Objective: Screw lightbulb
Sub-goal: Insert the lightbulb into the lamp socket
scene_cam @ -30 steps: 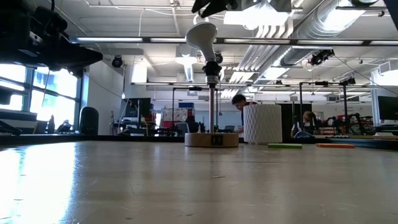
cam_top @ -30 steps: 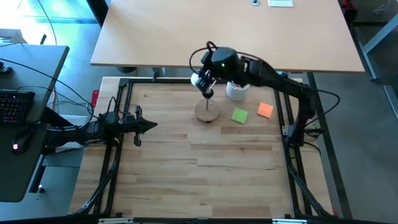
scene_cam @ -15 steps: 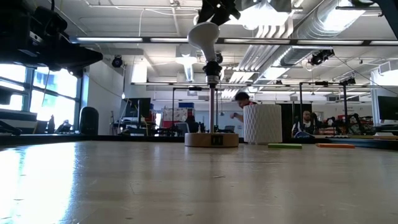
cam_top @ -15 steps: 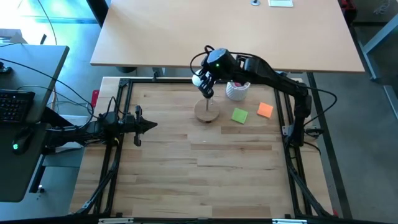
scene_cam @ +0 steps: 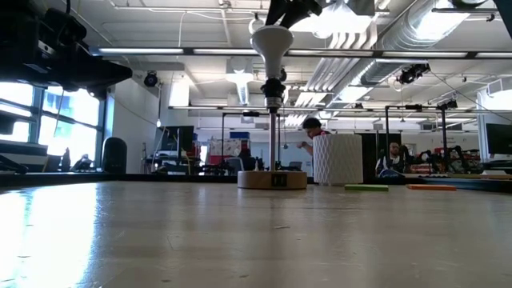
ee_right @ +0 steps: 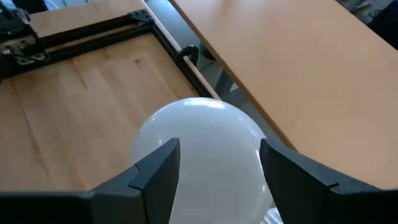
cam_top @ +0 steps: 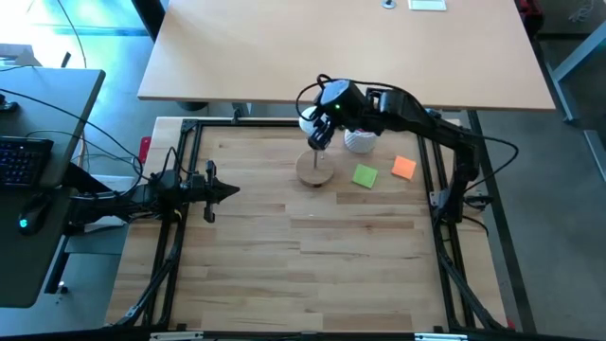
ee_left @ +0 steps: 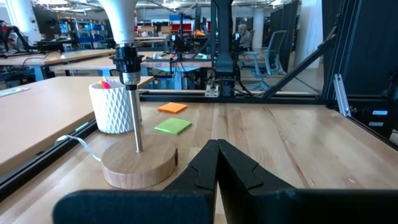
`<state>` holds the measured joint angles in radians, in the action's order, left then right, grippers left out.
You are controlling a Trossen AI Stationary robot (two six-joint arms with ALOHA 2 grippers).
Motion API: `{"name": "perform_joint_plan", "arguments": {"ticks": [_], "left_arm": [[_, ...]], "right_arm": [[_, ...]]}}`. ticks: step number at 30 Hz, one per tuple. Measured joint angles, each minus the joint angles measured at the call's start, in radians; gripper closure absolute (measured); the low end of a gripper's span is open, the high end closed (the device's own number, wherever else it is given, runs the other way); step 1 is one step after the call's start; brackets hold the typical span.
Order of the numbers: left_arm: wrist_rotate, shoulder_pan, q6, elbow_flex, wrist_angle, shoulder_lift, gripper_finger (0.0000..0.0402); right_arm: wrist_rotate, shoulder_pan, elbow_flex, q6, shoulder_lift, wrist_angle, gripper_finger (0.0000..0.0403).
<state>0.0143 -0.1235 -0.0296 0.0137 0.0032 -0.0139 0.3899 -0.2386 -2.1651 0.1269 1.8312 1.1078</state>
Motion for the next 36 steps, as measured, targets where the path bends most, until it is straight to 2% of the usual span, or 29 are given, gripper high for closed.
{"name": "perform_joint_plan", "arguments": {"ticks": [7,21,36], "left_arm": [[0.0,0.0,0.0,0.0,0.0,0.0,0.0401],[0.0,0.0,0.0,0.0,0.0,0.0,0.0401],[0.0,0.0,0.0,0.0,0.0,0.0,0.0401]], "right_arm": [[0.009,0.005,0.0,0.027,-0.006,0.032,0.0183],[-0.054,0.007,0.0,0.046,0.007,0.046,0.0183],[-0.031,0.005,0.002,0.005,0.006,0.009,0.0183]]}}
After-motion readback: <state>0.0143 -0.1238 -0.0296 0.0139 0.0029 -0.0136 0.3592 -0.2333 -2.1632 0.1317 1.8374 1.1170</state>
